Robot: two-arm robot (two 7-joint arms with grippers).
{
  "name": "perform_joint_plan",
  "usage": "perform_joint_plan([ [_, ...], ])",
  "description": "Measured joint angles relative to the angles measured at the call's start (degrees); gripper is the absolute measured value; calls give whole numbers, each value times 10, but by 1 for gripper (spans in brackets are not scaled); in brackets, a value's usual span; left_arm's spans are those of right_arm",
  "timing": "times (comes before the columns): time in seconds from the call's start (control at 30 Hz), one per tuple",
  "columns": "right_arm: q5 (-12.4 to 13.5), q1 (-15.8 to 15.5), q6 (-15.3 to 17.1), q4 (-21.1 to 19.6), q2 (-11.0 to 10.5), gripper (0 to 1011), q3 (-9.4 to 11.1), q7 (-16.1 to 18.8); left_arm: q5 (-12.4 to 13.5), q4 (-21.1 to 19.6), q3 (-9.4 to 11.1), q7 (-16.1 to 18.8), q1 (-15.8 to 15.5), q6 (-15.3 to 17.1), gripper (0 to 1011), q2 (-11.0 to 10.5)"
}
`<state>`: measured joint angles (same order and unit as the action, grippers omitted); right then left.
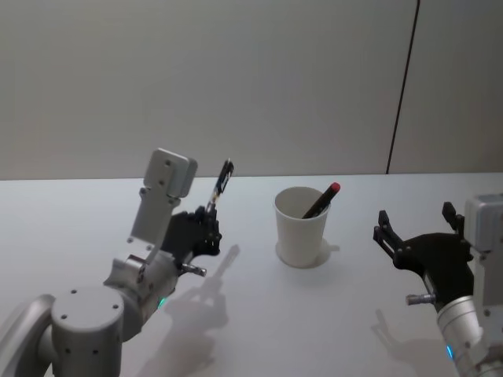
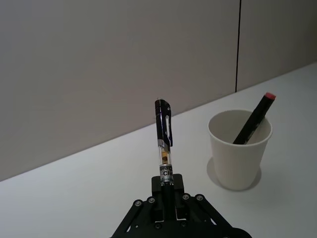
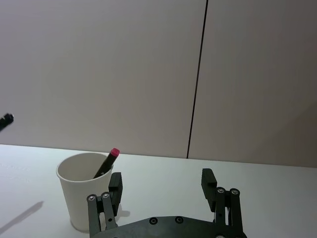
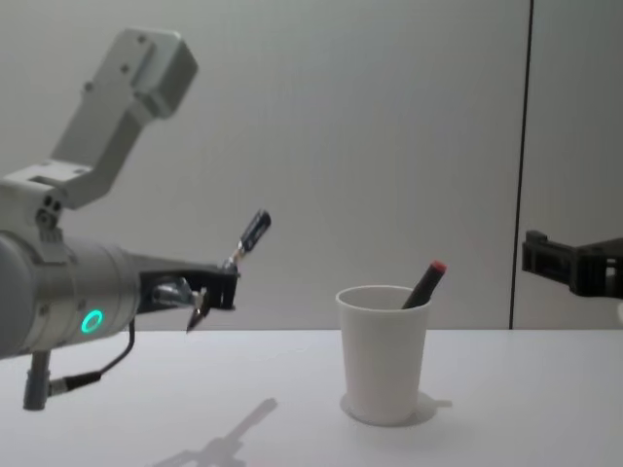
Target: Place the pen into the pen holder.
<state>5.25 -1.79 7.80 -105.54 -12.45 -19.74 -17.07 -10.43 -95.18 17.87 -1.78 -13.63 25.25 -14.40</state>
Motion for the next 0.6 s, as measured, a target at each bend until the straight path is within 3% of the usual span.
perform_joint_plan([
  [0.33, 0, 0, 0, 0, 0, 1002, 0, 0, -23, 5, -11, -21, 15, -122, 138, -11],
  [0.37, 0, 0, 0, 0, 0, 1002, 0, 0, -29, 8, -13, -29, 16, -145, 138, -12],
  [0.6, 0, 0, 0, 0, 0, 1002, 0, 0, -48, 28, -18, -69, 17, -225, 138, -17],
])
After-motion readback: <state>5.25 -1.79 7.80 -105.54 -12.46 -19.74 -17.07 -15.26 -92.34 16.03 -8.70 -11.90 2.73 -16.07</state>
